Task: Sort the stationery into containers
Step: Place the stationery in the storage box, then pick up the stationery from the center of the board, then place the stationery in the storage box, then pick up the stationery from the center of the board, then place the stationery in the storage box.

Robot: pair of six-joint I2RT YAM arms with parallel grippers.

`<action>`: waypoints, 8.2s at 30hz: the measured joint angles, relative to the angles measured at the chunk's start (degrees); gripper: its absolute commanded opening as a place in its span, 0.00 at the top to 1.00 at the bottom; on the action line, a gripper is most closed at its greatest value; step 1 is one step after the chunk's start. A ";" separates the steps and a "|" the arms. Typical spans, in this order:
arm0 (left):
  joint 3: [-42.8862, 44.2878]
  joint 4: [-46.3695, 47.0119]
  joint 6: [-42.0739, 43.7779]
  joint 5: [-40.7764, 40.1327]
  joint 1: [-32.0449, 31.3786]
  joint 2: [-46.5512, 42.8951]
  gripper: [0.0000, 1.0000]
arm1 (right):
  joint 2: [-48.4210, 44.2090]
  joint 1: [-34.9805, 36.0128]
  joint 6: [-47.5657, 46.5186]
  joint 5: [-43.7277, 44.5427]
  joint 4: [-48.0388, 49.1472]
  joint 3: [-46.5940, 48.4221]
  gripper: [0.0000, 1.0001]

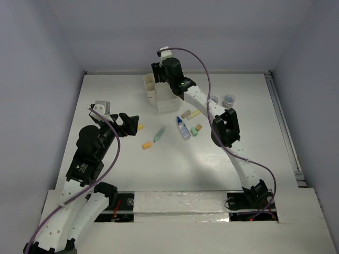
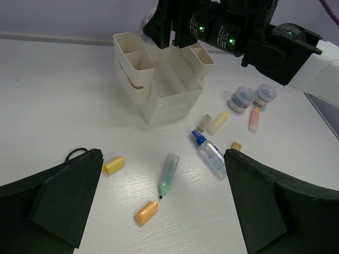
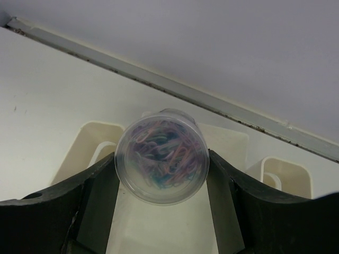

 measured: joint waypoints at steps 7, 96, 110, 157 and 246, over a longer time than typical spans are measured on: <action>0.00 0.00 0.00 -0.02 0.00 0.00 0.01 | 1.29 -0.44 2.14 0.02 0.42 -0.02 0.36; 0.02 -0.17 0.28 4.50 0.59 6.32 0.01 | -39.98 -17.66 9.31 -2.80 -11.67 -46.51 0.53; 0.02 -0.17 0.31 4.50 0.94 5.79 0.01 | -28.65 -5.38 6.91 -13.27 -10.43 -18.36 0.53; 0.02 -0.17 0.28 4.92 0.94 5.57 0.01 | -8.09 -2.64 2.08 -9.64 -16.55 -4.85 0.13; 0.02 -0.17 0.28 6.49 3.17 7.82 0.01 | -13.57 -1.20 5.20 -14.16 -16.22 -16.26 0.55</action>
